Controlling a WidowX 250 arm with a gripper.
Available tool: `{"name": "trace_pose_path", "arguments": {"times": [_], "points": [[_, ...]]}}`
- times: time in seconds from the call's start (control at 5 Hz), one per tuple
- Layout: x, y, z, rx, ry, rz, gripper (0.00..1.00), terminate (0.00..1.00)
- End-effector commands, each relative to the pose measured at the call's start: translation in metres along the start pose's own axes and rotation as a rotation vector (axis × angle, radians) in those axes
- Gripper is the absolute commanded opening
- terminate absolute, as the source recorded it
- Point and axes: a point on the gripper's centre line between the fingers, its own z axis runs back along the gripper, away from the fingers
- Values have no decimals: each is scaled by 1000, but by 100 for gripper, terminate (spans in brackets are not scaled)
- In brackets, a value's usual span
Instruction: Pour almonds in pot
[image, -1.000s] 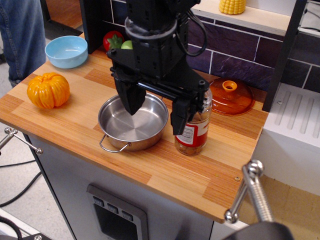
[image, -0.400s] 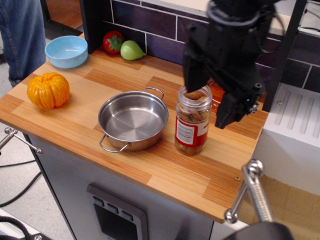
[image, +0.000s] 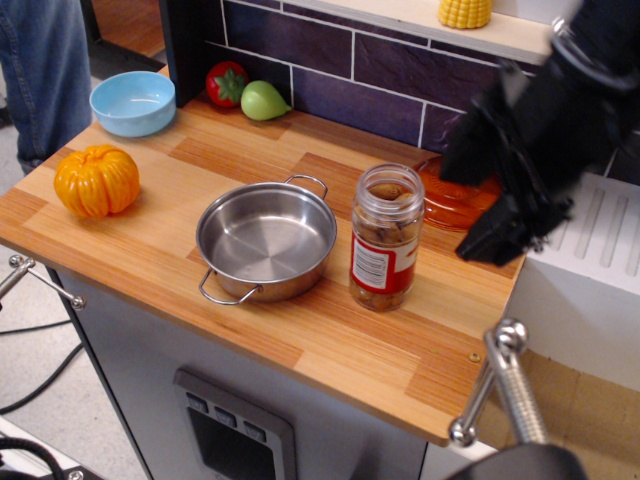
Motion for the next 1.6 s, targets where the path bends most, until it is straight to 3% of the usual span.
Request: {"name": "trace_pose_path", "arguments": {"times": [0.0,0.2,0.6,0.8,1.2,1.4], "points": [[28,7,-17,37,306,-163,100,0],[26,3,-30,43,370,-186,100,0],[10,16,-62,2,563,-166,100,0],[4,40,-63,-6,626,-159,100,0],[-21,41,-69,18,696,-148,100,0],[-34,28,-73,-14,711,-177,100,0]]}}
